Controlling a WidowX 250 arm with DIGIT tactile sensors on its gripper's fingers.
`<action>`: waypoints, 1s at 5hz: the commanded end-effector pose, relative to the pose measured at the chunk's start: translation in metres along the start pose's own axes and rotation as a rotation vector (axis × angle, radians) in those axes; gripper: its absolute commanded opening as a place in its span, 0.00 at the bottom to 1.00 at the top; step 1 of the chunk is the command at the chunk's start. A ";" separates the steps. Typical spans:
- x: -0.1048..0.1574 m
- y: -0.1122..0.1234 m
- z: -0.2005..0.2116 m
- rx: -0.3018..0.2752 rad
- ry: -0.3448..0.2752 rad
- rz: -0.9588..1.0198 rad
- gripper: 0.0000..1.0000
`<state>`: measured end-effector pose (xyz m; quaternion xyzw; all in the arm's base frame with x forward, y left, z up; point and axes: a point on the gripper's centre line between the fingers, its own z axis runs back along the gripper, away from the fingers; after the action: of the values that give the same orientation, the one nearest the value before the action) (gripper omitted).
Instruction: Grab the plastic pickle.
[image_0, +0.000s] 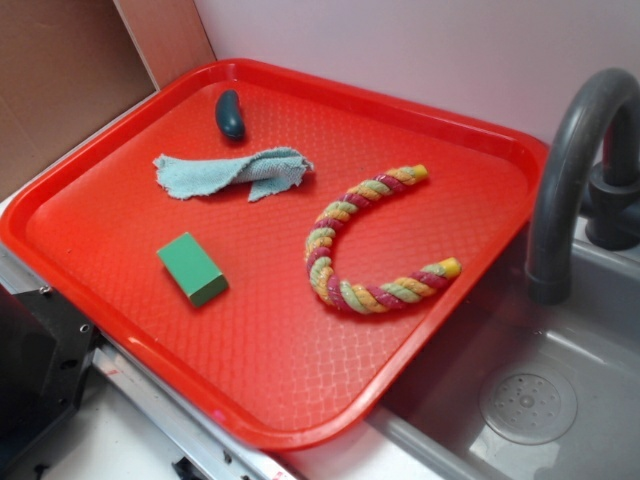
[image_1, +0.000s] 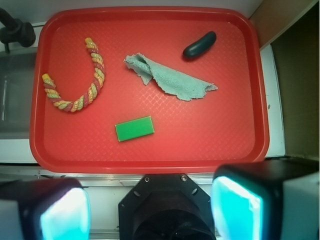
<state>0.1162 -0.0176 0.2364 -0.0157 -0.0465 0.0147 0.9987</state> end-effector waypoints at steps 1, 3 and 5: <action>0.000 0.000 0.000 0.000 0.000 0.000 1.00; 0.026 0.031 -0.049 -0.036 -0.086 0.502 1.00; 0.057 0.063 -0.095 0.016 -0.242 0.875 1.00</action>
<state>0.1796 0.0404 0.1364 -0.0209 -0.1385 0.4362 0.8889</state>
